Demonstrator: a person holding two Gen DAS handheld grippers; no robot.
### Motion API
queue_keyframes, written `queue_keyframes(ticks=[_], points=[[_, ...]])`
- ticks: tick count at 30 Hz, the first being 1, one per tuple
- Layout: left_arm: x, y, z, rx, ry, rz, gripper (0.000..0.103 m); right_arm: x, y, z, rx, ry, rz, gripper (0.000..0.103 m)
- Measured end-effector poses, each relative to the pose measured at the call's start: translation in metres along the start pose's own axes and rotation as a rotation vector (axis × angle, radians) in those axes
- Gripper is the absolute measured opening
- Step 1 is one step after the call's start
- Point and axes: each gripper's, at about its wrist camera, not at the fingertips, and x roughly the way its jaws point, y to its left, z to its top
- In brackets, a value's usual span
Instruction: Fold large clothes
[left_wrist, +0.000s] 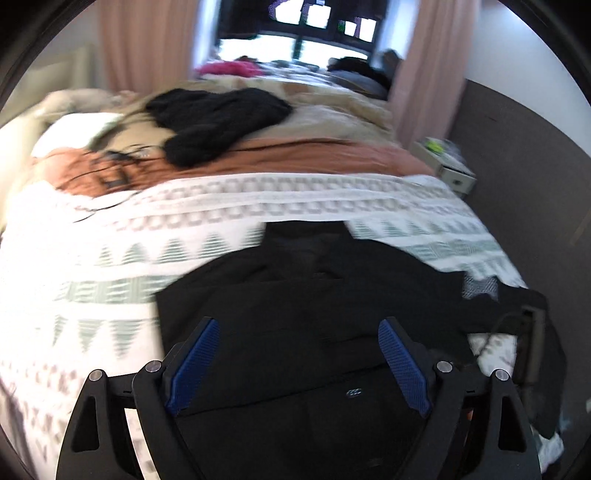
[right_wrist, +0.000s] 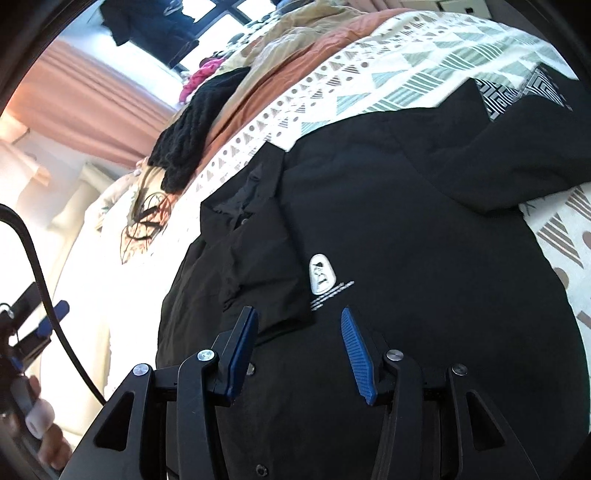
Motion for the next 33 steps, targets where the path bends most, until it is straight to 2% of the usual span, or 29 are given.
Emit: queue_keyframes(ticks=[3, 5, 7, 12, 17, 21, 25, 27, 28, 30, 33], points=[[-0.011, 0.038, -0.017, -0.070, 0.003, 0.046, 0.088, 0.005, 0.013, -0.001, -0.056, -0.006, -0.016, 0.050], [-0.019, 0.061, -0.030, -0.104, 0.002, 0.081, 0.088, 0.012, 0.026, 0.000, -0.104, -0.016, -0.041, 0.069], [-0.027, 0.081, -0.043, -0.131, 0.003, 0.111, 0.088, 0.017, 0.038, -0.002, -0.151, -0.030, -0.058, 0.073], [-0.044, 0.124, -0.074, -0.186, 0.006, 0.183, 0.088, 0.042, 0.067, -0.011, -0.281, -0.008, -0.110, 0.073], [-0.059, 0.151, -0.106, -0.234, 0.020, 0.235, 0.088, 0.067, 0.085, -0.026, -0.373, 0.031, -0.148, 0.073], [-0.071, 0.168, -0.130, -0.241, 0.026, 0.279, 0.088, 0.083, 0.092, -0.033, -0.405, 0.042, -0.167, 0.073], [-0.079, 0.187, -0.148, -0.302, 0.034, 0.278, 0.088, 0.095, 0.092, -0.038, -0.422, 0.052, -0.192, 0.073], [-0.082, 0.194, -0.153, -0.325, 0.036, 0.278, 0.088, 0.096, 0.092, -0.040, -0.443, 0.048, -0.209, 0.053], [-0.084, 0.195, -0.156, -0.332, 0.038, 0.282, 0.088, 0.096, 0.091, -0.040, -0.450, 0.048, -0.201, 0.037], [-0.086, 0.200, -0.161, -0.350, 0.045, 0.286, 0.088, 0.093, 0.088, -0.041, -0.438, 0.063, -0.164, 0.034], [-0.090, 0.201, -0.165, -0.361, 0.047, 0.280, 0.088, 0.086, 0.091, -0.044, -0.470, 0.052, -0.182, 0.028]])
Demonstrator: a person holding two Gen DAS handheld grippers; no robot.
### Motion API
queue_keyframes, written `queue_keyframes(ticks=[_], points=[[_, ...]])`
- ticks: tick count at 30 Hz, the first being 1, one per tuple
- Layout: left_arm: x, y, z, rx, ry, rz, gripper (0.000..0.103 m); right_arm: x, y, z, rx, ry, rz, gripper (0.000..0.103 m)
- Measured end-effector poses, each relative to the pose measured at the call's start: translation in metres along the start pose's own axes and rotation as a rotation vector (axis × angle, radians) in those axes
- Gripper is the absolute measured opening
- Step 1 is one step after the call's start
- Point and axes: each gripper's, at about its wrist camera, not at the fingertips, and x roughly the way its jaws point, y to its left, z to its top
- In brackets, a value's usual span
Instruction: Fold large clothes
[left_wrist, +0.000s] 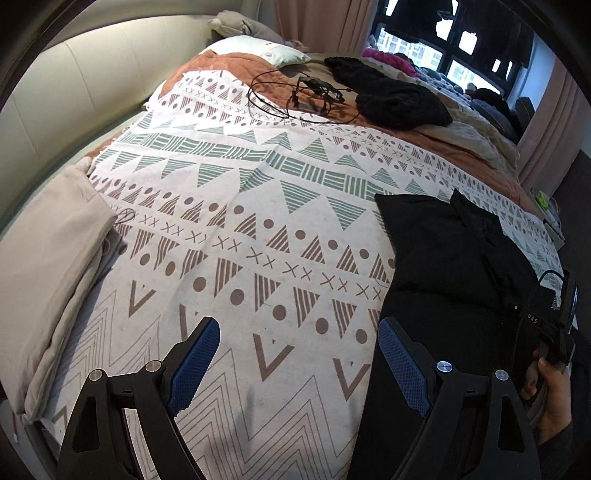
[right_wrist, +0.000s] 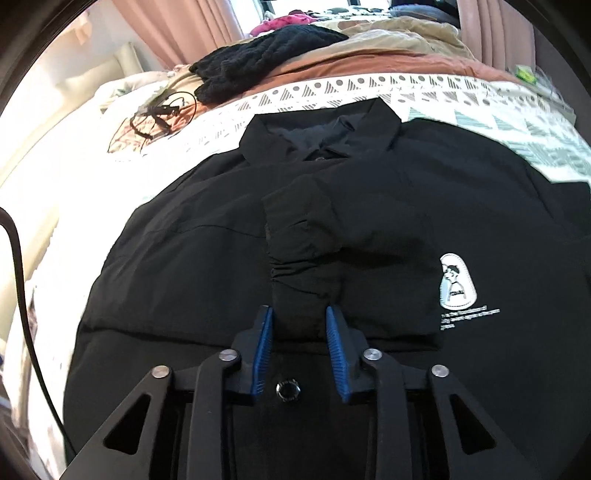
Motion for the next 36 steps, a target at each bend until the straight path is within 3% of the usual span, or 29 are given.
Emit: queue_keyframes(ticks=[6, 15, 16, 17, 18, 22, 27, 28, 30, 31, 32, 36], points=[[-0.001, -0.004, -0.002, -0.002, 0.003, -0.006, 0.088, -0.030, 0.002, -0.001, 0.004, -0.052, 0.005, 0.026], [0.020, -0.029, -0.001, 0.016, 0.023, -0.040, 0.088, -0.092, -0.048, 0.000, 0.195, -0.161, 0.196, 0.026], [0.026, -0.034, 0.000, 0.014, 0.031, -0.048, 0.088, -0.099, -0.055, 0.000, 0.213, -0.177, 0.203, 0.024], [0.031, -0.038, 0.001, 0.015, 0.037, -0.054, 0.088, -0.103, -0.060, 0.000, 0.230, -0.188, 0.213, 0.004], [0.036, -0.043, 0.002, 0.018, 0.041, -0.061, 0.088, -0.109, -0.068, 0.000, 0.251, -0.200, 0.222, 0.005], [0.059, -0.063, 0.007, 0.035, 0.060, -0.069, 0.088, -0.119, -0.097, 0.000, 0.323, -0.236, 0.170, 0.005], [0.081, -0.085, 0.014, 0.058, 0.068, -0.079, 0.088, -0.112, -0.132, -0.008, 0.447, -0.195, 0.099, 0.005], [0.084, -0.089, 0.014, 0.067, 0.065, -0.079, 0.086, -0.111, -0.140, -0.011, 0.476, -0.188, 0.072, 0.006], [0.092, -0.097, 0.017, 0.088, 0.067, -0.077, 0.082, -0.110, -0.155, -0.017, 0.531, -0.167, 0.064, 0.024], [0.096, -0.100, 0.018, 0.097, 0.070, -0.074, 0.079, -0.107, -0.163, -0.021, 0.571, -0.156, 0.078, 0.043], [0.100, -0.103, 0.018, 0.103, 0.072, -0.069, 0.076, -0.105, -0.169, -0.024, 0.603, -0.150, 0.095, 0.052], [0.120, -0.111, 0.021, 0.119, 0.099, -0.054, 0.061, -0.093, -0.185, -0.030, 0.660, -0.118, 0.124, 0.053]])
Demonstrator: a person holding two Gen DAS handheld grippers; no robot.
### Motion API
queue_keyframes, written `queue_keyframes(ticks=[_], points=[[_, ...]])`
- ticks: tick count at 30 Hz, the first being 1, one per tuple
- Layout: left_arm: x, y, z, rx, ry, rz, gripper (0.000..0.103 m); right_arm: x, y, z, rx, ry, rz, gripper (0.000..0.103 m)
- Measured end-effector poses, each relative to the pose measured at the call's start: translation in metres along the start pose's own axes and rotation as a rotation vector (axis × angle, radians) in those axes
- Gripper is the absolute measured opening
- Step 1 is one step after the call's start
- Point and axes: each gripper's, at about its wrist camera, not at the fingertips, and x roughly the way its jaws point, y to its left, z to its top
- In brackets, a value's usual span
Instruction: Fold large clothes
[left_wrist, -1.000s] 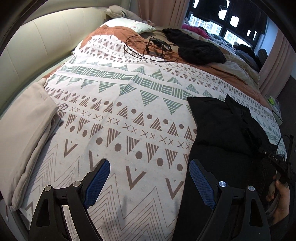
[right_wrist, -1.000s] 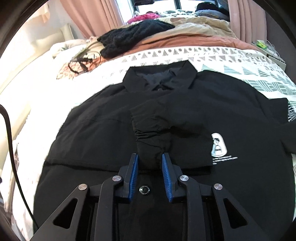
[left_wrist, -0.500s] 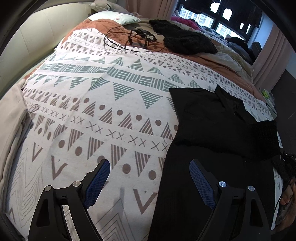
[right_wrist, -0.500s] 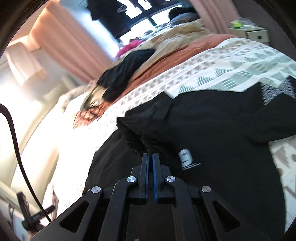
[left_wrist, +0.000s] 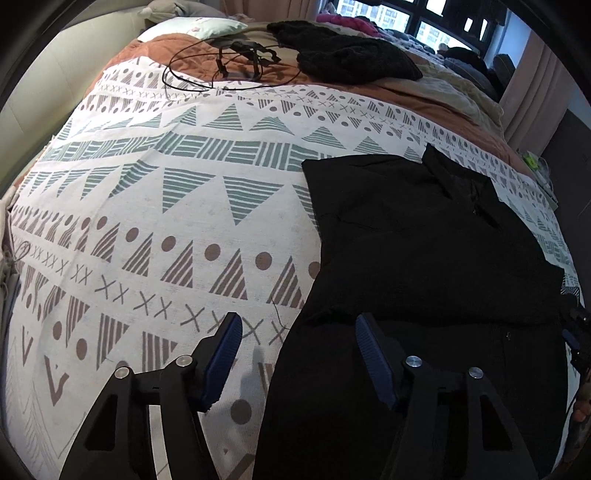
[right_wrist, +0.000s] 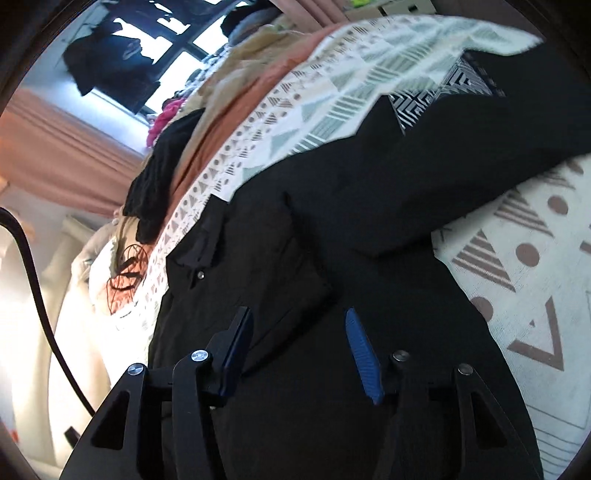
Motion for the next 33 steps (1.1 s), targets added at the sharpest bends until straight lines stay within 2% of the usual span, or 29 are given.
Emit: queue_keyframes(ticks=[3, 6, 7, 8, 11, 17, 24, 26, 27, 28, 29, 31, 33], points=[[0.016, -0.005, 0.001, 0.025, 0.026, 0.021, 0.055, 0.014, -0.008, 0.004, 0.010, 0.038, 0.009, 0.053], [0.029, -0.005, 0.000, 0.036, 0.052, 0.054, 0.045, 0.030, -0.020, 0.004, 0.038, 0.058, 0.024, 0.052], [0.032, -0.003, 0.000, 0.028, 0.060, 0.048, 0.045, 0.033, -0.022, 0.005, 0.046, 0.052, 0.036, 0.045], [0.034, 0.000, -0.001, 0.019, 0.063, 0.043, 0.045, 0.036, -0.023, 0.006, 0.045, 0.044, 0.038, 0.033], [0.037, 0.004, -0.002, 0.007, 0.065, 0.037, 0.045, 0.042, -0.026, 0.008, 0.042, 0.048, 0.033, 0.016], [0.034, 0.012, -0.002, -0.027, 0.049, 0.049, 0.045, 0.035, -0.024, 0.006, 0.017, 0.046, 0.028, 0.009], [0.027, 0.012, -0.003, -0.041, 0.066, 0.071, 0.045, 0.031, -0.023, 0.007, -0.005, 0.051, 0.017, 0.011], [0.022, 0.011, -0.002, -0.043, 0.065, 0.059, 0.047, 0.025, -0.030, 0.008, 0.032, 0.060, -0.008, 0.011], [0.019, 0.010, -0.001, -0.043, 0.063, 0.047, 0.052, 0.021, -0.033, 0.008, 0.042, 0.057, -0.007, 0.012], [0.017, 0.008, -0.001, -0.040, 0.058, 0.039, 0.061, 0.014, -0.036, 0.010, 0.050, 0.041, 0.007, 0.018], [0.013, 0.005, -0.001, -0.033, 0.048, 0.036, 0.066, 0.006, -0.038, 0.012, 0.055, 0.019, 0.015, 0.032], [0.007, -0.002, 0.000, -0.016, 0.019, 0.038, 0.080, -0.011, -0.046, 0.016, 0.066, -0.039, -0.009, 0.046], [0.002, -0.010, 0.001, -0.007, 0.005, 0.045, 0.085, -0.024, -0.058, 0.020, 0.084, -0.085, -0.029, 0.047]])
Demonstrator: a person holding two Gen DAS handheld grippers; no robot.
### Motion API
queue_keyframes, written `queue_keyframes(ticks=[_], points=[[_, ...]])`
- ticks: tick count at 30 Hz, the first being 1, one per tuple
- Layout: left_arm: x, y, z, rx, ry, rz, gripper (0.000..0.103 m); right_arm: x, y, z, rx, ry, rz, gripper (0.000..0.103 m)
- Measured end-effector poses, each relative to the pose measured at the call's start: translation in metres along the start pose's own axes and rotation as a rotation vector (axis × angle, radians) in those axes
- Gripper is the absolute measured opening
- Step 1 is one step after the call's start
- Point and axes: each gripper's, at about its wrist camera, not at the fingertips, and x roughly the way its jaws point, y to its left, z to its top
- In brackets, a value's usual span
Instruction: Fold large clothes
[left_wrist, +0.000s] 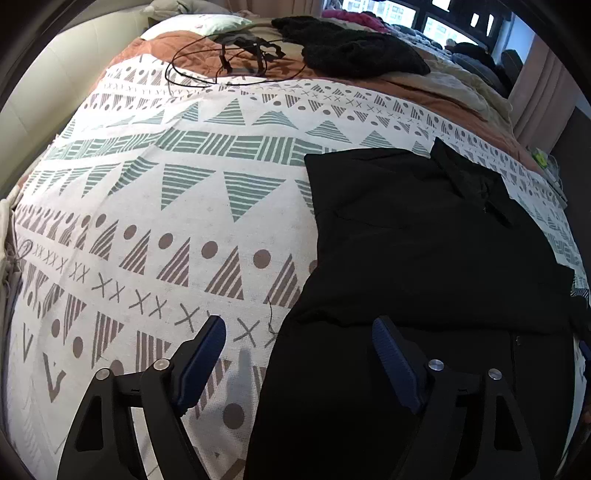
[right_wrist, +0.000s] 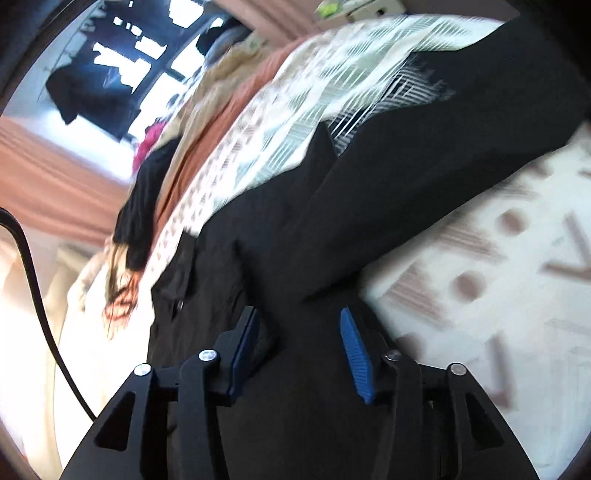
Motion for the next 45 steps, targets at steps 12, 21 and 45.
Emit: queue_keyframes(ticks=[12, 21, 45], points=[[-0.004, -0.039, 0.010, 0.028, -0.008, -0.025, 0.085, -0.042, -0.092, 0.039, 0.188, -0.146, -0.051, 0.049], [-0.002, -0.054, 0.010, 0.064, -0.006, -0.028, 0.085, -0.059, -0.128, 0.058, 0.262, -0.295, -0.042, 0.047], [-0.088, 0.044, -0.006, -0.004, -0.088, -0.007, 0.085, -0.089, 0.096, 0.019, -0.203, -0.307, 0.359, 0.004]])
